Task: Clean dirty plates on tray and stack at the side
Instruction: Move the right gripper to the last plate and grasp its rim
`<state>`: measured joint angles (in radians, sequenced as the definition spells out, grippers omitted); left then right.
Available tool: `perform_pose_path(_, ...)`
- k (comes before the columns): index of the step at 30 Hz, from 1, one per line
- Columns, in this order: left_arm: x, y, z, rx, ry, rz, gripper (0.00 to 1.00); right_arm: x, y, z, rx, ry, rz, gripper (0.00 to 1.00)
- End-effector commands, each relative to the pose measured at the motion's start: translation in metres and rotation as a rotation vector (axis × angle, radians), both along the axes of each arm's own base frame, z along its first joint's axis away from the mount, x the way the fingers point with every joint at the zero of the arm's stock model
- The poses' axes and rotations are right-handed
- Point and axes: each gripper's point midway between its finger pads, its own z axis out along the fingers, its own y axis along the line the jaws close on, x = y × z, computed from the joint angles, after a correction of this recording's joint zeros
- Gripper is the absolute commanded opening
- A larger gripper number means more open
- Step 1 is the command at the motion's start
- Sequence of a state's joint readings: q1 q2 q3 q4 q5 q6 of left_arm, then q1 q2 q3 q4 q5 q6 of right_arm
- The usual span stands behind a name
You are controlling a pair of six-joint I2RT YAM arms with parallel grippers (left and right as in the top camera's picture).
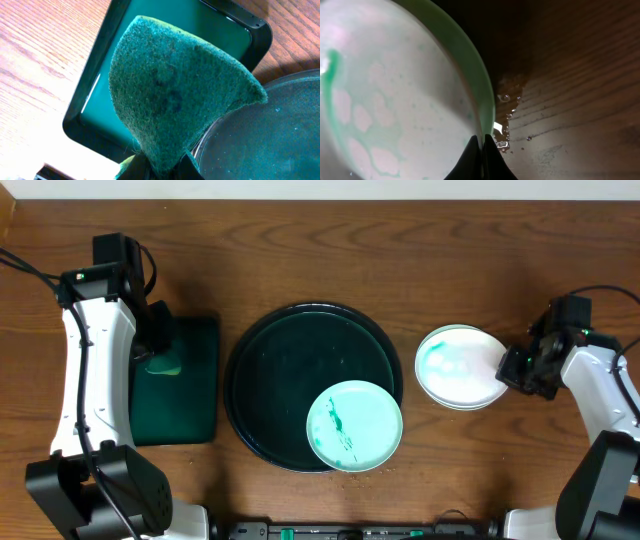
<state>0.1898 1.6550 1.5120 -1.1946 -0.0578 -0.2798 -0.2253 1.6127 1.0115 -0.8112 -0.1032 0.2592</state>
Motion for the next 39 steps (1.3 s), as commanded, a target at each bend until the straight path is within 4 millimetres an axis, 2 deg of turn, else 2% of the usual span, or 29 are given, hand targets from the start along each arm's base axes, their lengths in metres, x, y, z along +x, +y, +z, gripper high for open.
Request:
perform_pose_path(1, -0.001, 0.001, -0.003, 0.001, 0.013, -0.014, 0.07, 0.002, -0.002, 0.002, -0.010, -0.015, -0.015, 0.10)
perform_pose_path(4, -0.001, 0.001, -0.003, 0.002, 0.012, -0.014, 0.07, 0.007, 0.008, 0.008, 0.024, -0.033, 0.027, 0.22)
perform_pose_path(9, 0.000, 0.001, -0.003, 0.002, 0.010, -0.014, 0.07, 0.020, 0.043, 0.039, 0.131, -0.073, 0.178, 0.26)
perform_pose_path(12, 0.000, 0.001, -0.003, 0.002, 0.008, -0.014, 0.07, 0.025, 0.080, 0.063, 0.237, -0.107, 0.298, 0.32)
perform_pose_path(15, 0.001, 0.001, -0.003, 0.003, 0.005, -0.014, 0.07, 0.018, 0.119, 0.071, 0.320, -0.102, 0.400, 0.37)
perform_pose_path(19, 0.001, 0.001, -0.003, 0.003, 0.005, -0.014, 0.07, -0.007, 0.155, 0.060, 0.323, -0.021, 0.513, 0.39)
perform_pose_path(21, 0.001, 0.001, -0.003, 0.003, 0.005, -0.014, 0.07, -0.017, 0.166, 0.051, 0.294, 0.012, 0.565, 0.40)
perform_pose_path(24, 0.001, 0.001, -0.003, 0.003, 0.005, -0.014, 0.07, -0.026, 0.179, 0.037, 0.229, 0.042, 0.642, 0.40)
perform_pose_path(29, 0.001, 0.001, -0.003, 0.004, 0.006, -0.022, 0.07, -0.036, 0.208, 0.020, 0.218, 0.067, 0.756, 0.37)
perform_pose_path(32, 0.001, 0.001, -0.003, 0.004, 0.006, -0.022, 0.07, -0.043, 0.213, 0.004, 0.191, 0.124, 0.785, 0.36)
perform_pose_path(36, 0.001, 0.001, -0.003, 0.005, 0.007, -0.023, 0.07, -0.055, 0.215, -0.019, 0.178, 0.219, 0.801, 0.30)
perform_pose_path(37, 0.001, 0.001, -0.003, 0.005, 0.007, -0.028, 0.07, -0.057, 0.215, -0.023, 0.178, 0.237, 0.803, 0.27)
perform_pose_path(39, 0.001, 0.001, -0.003, 0.006, 0.008, -0.033, 0.07, -0.061, 0.215, -0.029, 0.177, 0.268, 0.805, 0.16)
